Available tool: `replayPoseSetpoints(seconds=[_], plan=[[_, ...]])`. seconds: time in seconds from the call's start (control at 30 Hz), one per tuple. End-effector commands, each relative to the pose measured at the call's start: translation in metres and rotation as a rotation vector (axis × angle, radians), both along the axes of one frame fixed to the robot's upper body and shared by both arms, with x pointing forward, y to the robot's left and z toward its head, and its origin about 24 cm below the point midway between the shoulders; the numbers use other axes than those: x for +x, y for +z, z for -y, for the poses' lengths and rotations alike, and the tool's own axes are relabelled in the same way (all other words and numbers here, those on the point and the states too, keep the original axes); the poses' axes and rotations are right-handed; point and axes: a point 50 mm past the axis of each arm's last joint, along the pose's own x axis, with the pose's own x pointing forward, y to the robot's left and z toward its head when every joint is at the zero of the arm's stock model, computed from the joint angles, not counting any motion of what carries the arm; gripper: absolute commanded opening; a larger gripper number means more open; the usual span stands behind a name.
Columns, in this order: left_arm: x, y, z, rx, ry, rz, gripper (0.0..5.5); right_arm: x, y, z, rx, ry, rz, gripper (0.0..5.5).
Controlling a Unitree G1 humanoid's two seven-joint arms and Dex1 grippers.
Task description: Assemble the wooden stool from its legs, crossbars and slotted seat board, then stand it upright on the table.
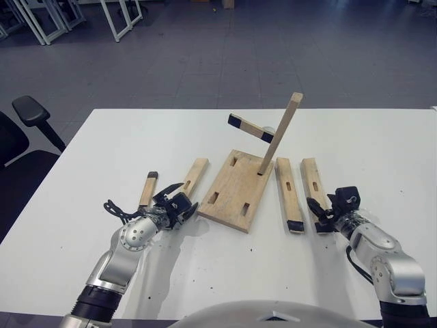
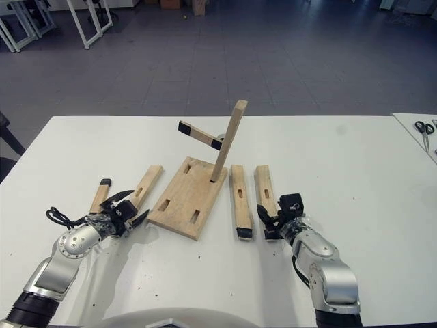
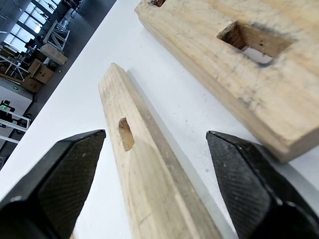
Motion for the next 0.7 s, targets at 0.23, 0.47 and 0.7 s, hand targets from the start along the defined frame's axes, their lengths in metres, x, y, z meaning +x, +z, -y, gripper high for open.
replayPoseSetpoints(seconds=[0.23,0.47,0.7], plan=[[-0.004,-0.011,0.019,-0.032,-0.064,-0.063,3.77,-0.014,-0.015,0.001,-0.081,-0.149,-0.096,3.14],[0.000,-0.005,0.048,-0.098,-0.173,-0.050,3.77,0.003,-0.009,0.003,-0.106,-0.187,-0.046,2.05],[0.005,-0.003,0.067,-0.157,-0.216,-0.056,3.77,0.044,0.048,0.010,-0.058,-0.246,0.380,2.04]])
